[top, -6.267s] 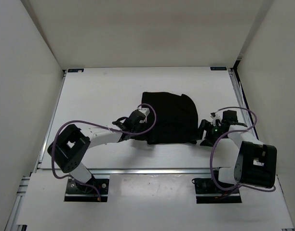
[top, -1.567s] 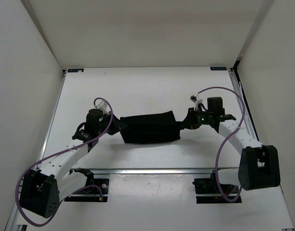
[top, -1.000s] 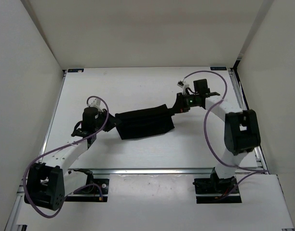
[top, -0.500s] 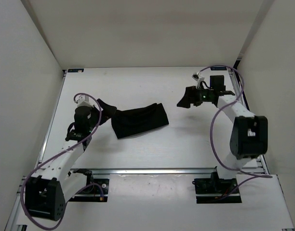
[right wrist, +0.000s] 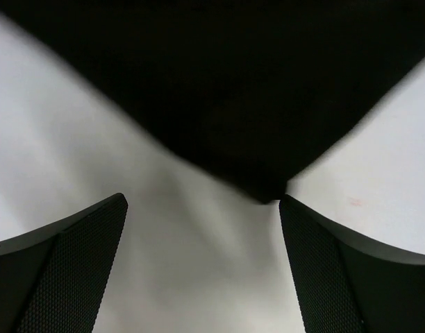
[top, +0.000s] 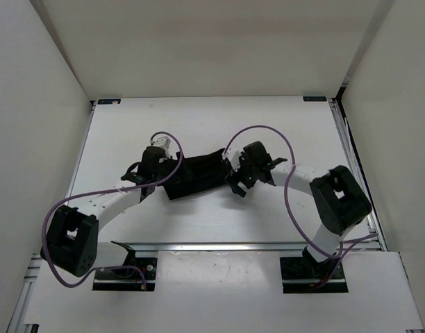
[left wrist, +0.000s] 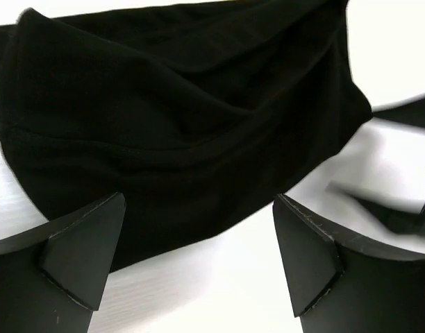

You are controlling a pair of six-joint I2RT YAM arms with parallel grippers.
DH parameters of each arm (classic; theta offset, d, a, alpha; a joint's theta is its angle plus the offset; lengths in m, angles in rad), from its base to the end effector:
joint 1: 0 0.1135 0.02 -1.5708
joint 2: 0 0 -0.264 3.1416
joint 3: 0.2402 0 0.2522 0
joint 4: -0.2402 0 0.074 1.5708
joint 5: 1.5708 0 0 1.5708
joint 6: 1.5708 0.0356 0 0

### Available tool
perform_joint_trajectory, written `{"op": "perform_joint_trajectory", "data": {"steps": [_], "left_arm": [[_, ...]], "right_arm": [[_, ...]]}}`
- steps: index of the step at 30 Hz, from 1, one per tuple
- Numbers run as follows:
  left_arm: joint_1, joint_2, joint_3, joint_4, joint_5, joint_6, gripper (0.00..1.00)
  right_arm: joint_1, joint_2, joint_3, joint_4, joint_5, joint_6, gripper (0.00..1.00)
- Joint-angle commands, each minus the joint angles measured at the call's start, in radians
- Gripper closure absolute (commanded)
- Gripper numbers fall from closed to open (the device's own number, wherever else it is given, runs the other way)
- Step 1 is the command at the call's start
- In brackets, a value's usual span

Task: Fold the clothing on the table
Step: Fold the skirt

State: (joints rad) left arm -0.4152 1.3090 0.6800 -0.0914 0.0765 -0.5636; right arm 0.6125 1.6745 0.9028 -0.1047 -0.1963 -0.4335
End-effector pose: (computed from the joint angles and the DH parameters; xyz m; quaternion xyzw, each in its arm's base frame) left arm 0.2435 -0.1103 0.2007 -0.0517 0.9090 -0.2245 0.3474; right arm 0.2696 0.1980 0.1646 -0.4963 0.7941 0.1220 0.3290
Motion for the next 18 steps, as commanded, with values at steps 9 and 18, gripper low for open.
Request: {"op": "perform_joint_trajectory", "data": {"steps": [9,18], "left_arm": [[0.015,0.096,0.167,-0.004,-0.001,0.06,0.01],[0.015,0.153,0.188,-0.001,0.006,0.057,0.01]], "right_arm": [[-0.172,-0.023,0.163,-0.047,-0.333,-0.008,0.0],[-0.276,0.226,0.439,-0.27,-0.575,0.012,0.15]]}}
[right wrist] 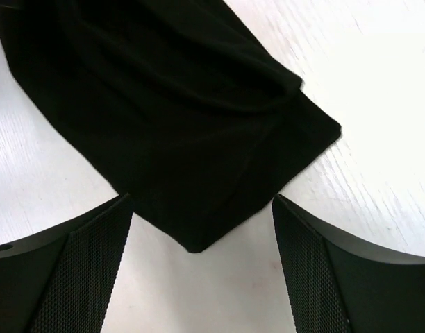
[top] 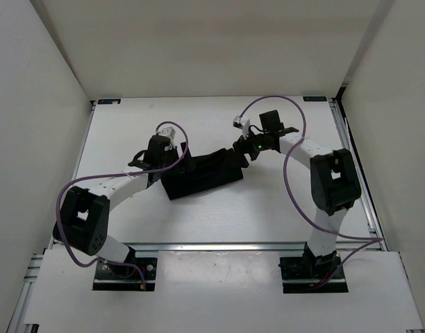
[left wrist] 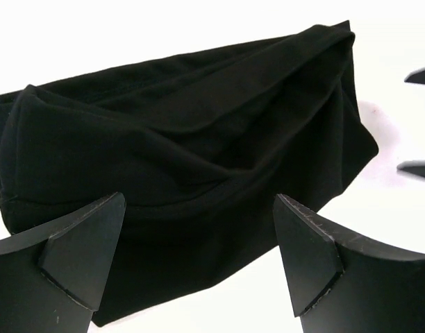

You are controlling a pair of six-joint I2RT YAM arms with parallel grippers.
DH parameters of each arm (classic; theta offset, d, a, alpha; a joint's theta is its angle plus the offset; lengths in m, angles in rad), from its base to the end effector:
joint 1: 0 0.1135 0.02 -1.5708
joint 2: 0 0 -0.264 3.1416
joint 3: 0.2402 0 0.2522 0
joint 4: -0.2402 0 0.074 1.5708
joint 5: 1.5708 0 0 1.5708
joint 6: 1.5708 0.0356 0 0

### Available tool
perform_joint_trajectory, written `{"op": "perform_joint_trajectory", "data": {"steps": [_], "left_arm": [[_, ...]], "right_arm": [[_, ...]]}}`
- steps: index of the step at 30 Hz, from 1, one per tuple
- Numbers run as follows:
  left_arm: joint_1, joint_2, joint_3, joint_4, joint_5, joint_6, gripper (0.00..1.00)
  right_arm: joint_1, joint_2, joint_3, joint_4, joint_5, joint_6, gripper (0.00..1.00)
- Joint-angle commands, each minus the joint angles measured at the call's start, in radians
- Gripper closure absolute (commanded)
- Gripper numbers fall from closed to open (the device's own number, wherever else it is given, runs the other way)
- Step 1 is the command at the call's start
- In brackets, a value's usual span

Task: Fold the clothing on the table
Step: Fold the skirt

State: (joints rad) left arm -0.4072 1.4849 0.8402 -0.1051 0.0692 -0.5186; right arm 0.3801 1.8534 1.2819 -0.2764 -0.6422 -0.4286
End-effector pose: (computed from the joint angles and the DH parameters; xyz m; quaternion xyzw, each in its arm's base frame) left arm 0.2831 -0.1248 0.2026 -0.0372 0.9157 -0.2065 0.3427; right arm 0.3635 0.1682 0.2081 -0.4518 0.7721 0.2870 0.3426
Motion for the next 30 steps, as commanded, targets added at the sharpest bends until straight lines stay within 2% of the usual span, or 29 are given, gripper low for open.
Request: {"op": "perform_joint_trajectory", "data": {"steps": [1,8,19,25,30], "left_arm": [[0.011,-0.029,0.033,0.012,0.012,0.014,0.01],[0.053,-0.037,0.019,0.022,0.038,0.014,0.01],[0.057,-0.048,0.0,0.036,0.053,0.012,0.02],[0.083,-0.072,-0.02,0.05,0.073,0.012,0.01],[0.094,-0.077,-0.044,0.059,0.08,0.006,0.02]], "right_arm": [[-0.055,0.062,0.085,-0.115,-0.142,0.013,0.14],[-0.037,0.075,0.076,-0.161,-0.143,-0.015,0.16],[0.02,0.085,0.034,-0.13,-0.094,-0.01,0.21],[0.029,0.084,0.028,-0.155,-0.096,-0.013,0.38],[0.032,0.078,-0.003,-0.158,-0.073,-0.015,0.74]]}}
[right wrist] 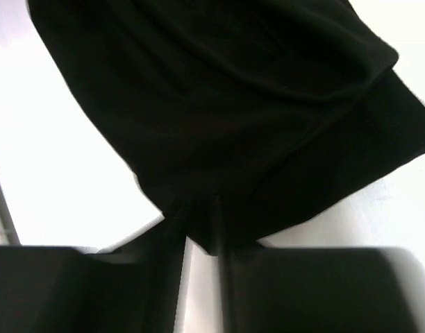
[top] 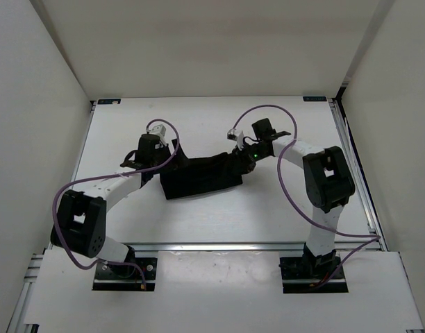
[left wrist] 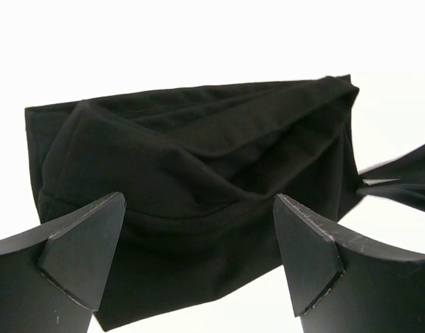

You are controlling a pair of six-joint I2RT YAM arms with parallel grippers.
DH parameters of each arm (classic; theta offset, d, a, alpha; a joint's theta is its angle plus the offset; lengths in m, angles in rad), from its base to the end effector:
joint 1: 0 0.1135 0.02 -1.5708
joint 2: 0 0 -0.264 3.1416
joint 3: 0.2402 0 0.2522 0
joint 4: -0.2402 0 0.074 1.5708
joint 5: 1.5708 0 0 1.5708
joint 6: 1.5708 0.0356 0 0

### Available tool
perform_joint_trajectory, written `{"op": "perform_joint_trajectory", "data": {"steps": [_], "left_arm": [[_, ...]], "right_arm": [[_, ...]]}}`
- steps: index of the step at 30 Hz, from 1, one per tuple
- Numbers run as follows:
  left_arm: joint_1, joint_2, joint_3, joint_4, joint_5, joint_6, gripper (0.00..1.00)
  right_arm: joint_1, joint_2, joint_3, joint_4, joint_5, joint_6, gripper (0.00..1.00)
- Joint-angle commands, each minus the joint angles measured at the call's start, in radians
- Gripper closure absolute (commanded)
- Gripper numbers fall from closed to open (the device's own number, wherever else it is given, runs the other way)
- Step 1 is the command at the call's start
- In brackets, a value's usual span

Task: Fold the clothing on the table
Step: Fold the skirt

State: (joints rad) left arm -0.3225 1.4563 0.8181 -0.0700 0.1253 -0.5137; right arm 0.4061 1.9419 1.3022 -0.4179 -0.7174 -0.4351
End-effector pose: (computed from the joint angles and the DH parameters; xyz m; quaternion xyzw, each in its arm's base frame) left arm 0.2882 -0.1010 0.2069 -0.0605 0.9050 -0.2214 0.3582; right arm 0.3560 0.1786 0.1736 -0.4511 0.7904 0.3361 0.2425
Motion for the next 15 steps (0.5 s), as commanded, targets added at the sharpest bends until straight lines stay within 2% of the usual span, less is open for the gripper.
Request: {"op": "perform_joint_trajectory", "data": {"steps": [1,3,6,8,13,15], "left_arm": [[0.004,-0.051,-0.02,0.025,0.023,0.001,0.01],[0.005,-0.054,-0.023,0.029,0.028,0.0,0.01],[0.014,-0.056,-0.031,0.03,0.034,0.004,0.01],[0.007,-0.057,-0.031,0.033,0.033,0.0,0.01],[0.011,-0.068,-0.039,0.041,0.034,-0.012,0.02],[0.013,-0.066,-0.036,0.038,0.039,-0.013,0.01]], "right_arm": [[0.005,-0.011,-0.024,-0.021,0.018,-0.008,0.86],[-0.001,-0.009,-0.037,-0.01,0.022,-0.002,1.0],[-0.009,-0.027,-0.055,-0.013,0.015,-0.004,0.97],[-0.009,-0.04,-0.067,-0.015,0.015,-0.008,0.73],[-0.001,-0.054,-0.092,-0.012,0.033,-0.007,0.5],[0.002,-0.047,-0.095,-0.008,0.021,-0.004,0.47]]}}
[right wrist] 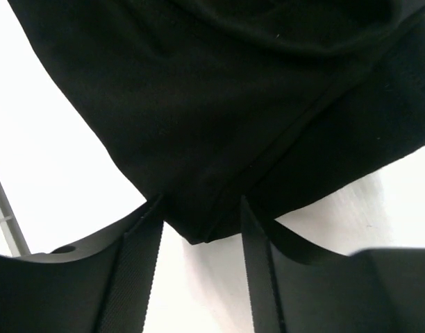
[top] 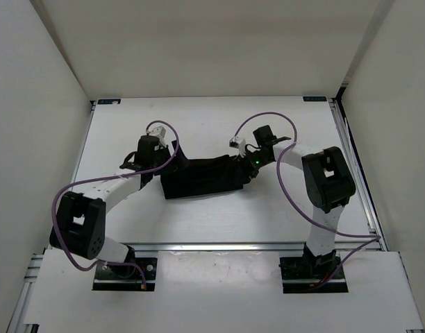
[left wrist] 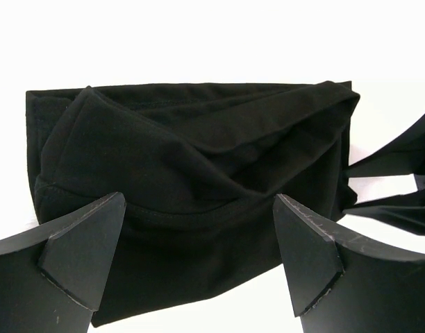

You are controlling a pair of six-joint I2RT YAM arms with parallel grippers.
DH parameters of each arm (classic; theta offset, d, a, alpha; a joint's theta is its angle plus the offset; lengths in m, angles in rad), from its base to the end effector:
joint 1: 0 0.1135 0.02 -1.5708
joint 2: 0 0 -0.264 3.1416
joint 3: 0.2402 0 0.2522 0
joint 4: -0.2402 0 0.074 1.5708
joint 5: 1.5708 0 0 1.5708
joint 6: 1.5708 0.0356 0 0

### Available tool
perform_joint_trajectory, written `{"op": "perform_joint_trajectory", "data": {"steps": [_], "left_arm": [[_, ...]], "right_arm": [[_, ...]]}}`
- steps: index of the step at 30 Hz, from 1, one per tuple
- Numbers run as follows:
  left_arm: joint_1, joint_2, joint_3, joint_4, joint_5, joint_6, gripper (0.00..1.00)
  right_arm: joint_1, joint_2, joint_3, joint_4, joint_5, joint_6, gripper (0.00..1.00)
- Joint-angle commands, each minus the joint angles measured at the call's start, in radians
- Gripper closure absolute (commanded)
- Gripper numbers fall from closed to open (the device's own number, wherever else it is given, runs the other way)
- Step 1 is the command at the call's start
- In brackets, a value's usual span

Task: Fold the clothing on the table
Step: Fold the skirt

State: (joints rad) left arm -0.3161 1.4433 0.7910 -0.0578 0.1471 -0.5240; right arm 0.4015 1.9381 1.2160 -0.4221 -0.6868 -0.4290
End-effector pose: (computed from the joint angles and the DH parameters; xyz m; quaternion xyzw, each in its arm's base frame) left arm 0.2838 -0.0983 0.2031 -0.0635 0.9047 -0.2307 0.3527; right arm 0.3412 0.1694 0.1506 -0.4365 0.8133 0.3263 0.2038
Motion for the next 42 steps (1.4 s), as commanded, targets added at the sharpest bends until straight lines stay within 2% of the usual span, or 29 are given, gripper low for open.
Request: {"op": "perform_joint_trajectory", "data": {"steps": [1,3,5,7,9,14,18,22,24,25,26,28,31,33,36,38,42], "left_arm": [[0.006,-0.057,-0.012,0.03,0.019,-0.004,0.01],[0.011,-0.058,-0.015,0.024,0.017,-0.001,0.01],[0.015,-0.058,-0.019,0.026,0.022,0.004,0.02],[0.017,-0.06,-0.024,0.029,0.026,-0.002,0.01],[0.023,-0.064,-0.036,0.036,0.034,-0.004,0.01],[0.032,-0.073,-0.055,0.047,0.039,-0.013,0.02],[0.034,-0.075,-0.049,0.046,0.039,-0.016,0.01],[0.028,-0.063,-0.032,0.047,0.039,-0.027,0.01],[0.015,-0.052,-0.023,0.047,0.036,-0.024,0.01],[0.008,-0.047,-0.019,0.046,0.049,-0.034,0.01],[0.002,-0.043,-0.016,0.047,0.04,-0.04,0.01],[-0.006,-0.04,-0.003,0.041,0.045,-0.041,0.01],[-0.023,-0.021,0.028,0.013,0.072,-0.033,0.01],[-0.052,0.0,0.062,-0.034,0.078,0.001,0.02],[-0.168,0.049,0.117,-0.106,0.043,0.039,0.01],[-0.248,0.072,0.105,-0.103,0.036,0.025,0.01],[-0.311,0.08,0.018,-0.05,0.028,-0.028,0.01]], "right_arm": [[0.008,-0.041,-0.013,-0.001,-0.008,-0.007,0.45],[0.007,-0.034,-0.01,0.006,-0.013,-0.002,0.47],[0.005,-0.028,-0.007,0.008,-0.017,0.002,0.57],[0.005,-0.027,-0.006,0.003,-0.026,0.009,0.74],[0.007,-0.037,-0.001,0.005,-0.022,0.01,0.98],[-0.006,-0.145,-0.073,0.048,-0.02,0.01,1.0],[0.008,-0.353,-0.243,0.124,0.027,0.028,1.0],[0.105,-0.572,-0.473,0.216,0.22,0.029,1.0],[0.234,-0.64,-0.564,0.236,0.35,-0.005,1.0],[0.273,-0.675,-0.616,0.243,0.439,-0.017,0.88],[0.327,-0.685,-0.636,0.215,0.49,-0.027,0.65],[0.373,-0.699,-0.627,0.149,0.497,-0.016,0.33],[0.294,-0.744,-0.59,0.115,0.448,0.025,0.28],[0.218,-0.792,-0.569,0.14,0.396,0.039,0.31],[0.11,-0.832,-0.553,0.192,0.36,0.03,0.33],[0.095,-0.808,-0.532,0.204,0.388,0.013,0.32],[0.102,-0.696,-0.48,0.19,0.392,0.004,0.31]]}}
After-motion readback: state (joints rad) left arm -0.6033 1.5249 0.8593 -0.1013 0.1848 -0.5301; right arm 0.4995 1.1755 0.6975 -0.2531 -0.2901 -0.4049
